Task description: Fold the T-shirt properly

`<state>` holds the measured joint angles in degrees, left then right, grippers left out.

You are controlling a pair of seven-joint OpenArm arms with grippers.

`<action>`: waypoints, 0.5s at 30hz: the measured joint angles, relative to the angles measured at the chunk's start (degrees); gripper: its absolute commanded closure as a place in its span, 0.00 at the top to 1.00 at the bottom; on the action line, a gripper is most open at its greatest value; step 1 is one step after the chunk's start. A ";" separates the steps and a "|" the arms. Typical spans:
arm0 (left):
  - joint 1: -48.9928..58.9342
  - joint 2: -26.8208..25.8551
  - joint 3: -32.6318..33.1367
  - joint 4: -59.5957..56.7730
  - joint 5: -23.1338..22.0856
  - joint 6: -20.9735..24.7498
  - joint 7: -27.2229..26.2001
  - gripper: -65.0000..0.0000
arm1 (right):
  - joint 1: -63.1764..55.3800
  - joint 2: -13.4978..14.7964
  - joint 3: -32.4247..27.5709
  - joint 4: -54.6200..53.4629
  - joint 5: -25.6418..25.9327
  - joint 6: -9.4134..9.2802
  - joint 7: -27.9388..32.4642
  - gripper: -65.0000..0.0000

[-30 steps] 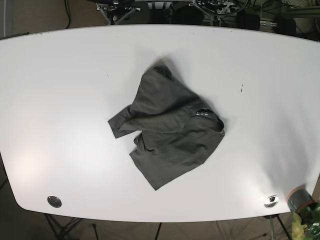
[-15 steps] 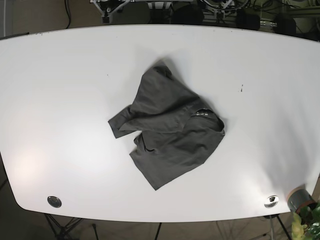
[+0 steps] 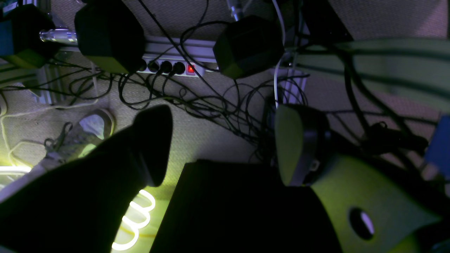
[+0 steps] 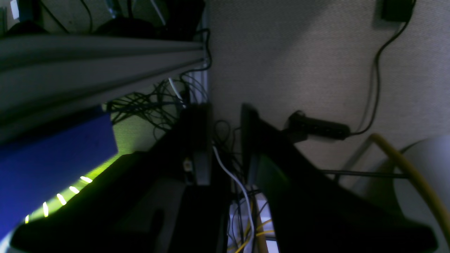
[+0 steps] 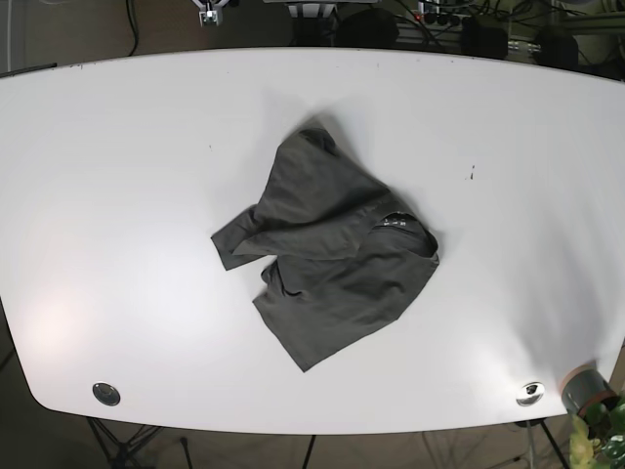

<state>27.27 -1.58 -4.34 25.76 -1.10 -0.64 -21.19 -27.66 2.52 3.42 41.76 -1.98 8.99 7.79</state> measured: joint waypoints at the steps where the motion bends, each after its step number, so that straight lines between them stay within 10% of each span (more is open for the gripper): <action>1: 0.57 -0.02 0.00 0.02 -0.02 0.02 -0.09 0.64 | -0.87 -0.11 0.00 0.85 -0.20 0.02 -0.13 0.20; 15: 13.07 0.00 -0.04 20.92 -0.20 0.00 0.07 0.64 | -9.46 0.17 0.33 12.35 -0.13 0.02 -0.09 0.20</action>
<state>40.34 -1.58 -4.38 46.68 -1.30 -0.64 -21.12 -37.12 2.70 3.75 54.11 -2.11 9.02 7.70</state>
